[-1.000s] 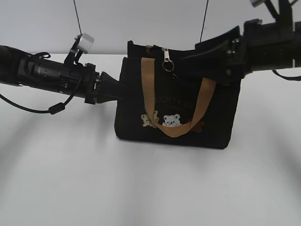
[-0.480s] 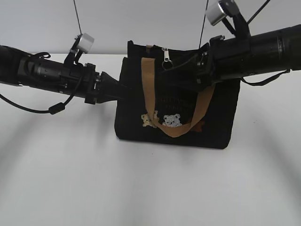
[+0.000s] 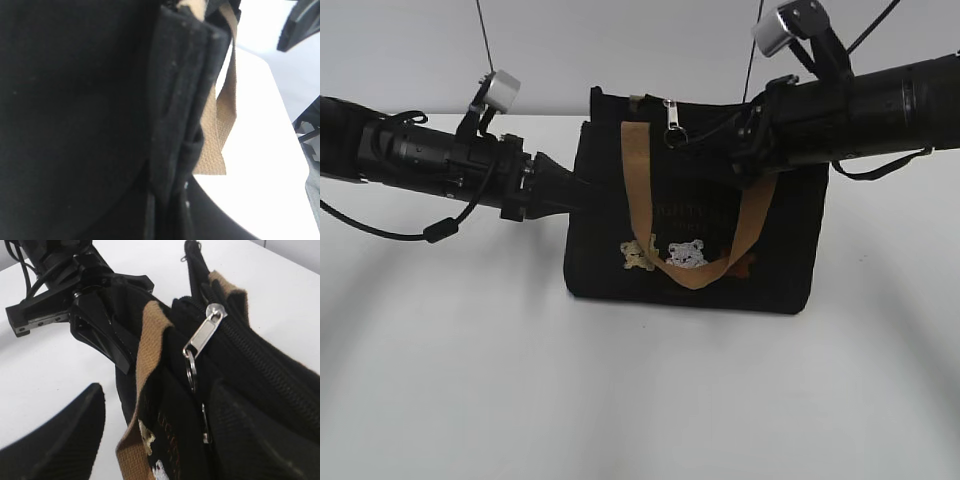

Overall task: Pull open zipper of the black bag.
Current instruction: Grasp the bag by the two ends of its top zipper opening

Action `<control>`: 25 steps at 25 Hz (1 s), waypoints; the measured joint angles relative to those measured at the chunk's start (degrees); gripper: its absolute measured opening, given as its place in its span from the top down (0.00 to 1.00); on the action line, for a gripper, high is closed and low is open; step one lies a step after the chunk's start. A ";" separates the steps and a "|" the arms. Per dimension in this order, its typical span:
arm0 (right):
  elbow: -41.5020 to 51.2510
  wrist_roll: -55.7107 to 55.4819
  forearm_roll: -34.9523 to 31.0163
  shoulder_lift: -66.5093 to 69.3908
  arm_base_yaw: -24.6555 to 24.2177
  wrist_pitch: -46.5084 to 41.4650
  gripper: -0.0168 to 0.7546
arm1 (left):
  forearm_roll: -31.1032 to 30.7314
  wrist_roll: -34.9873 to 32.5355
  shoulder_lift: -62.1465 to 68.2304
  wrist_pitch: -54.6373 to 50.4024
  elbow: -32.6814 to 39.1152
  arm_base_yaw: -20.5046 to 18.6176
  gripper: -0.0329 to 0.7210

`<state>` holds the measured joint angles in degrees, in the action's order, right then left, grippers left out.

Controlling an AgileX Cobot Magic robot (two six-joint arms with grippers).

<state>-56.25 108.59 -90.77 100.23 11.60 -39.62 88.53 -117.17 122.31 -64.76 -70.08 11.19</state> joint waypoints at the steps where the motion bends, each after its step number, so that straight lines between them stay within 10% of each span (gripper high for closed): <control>1: 0.00 0.40 -0.68 0.00 0.00 0.17 0.33 | 0.00 0.02 0.00 0.00 0.00 0.00 0.92; 25: -0.30 4.26 -7.75 4.02 0.24 -2.07 0.33 | -0.20 0.20 0.00 0.53 0.00 0.00 0.92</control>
<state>-56.54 112.84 -98.52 104.25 11.84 -41.69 88.32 -116.97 122.31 -64.23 -70.08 11.19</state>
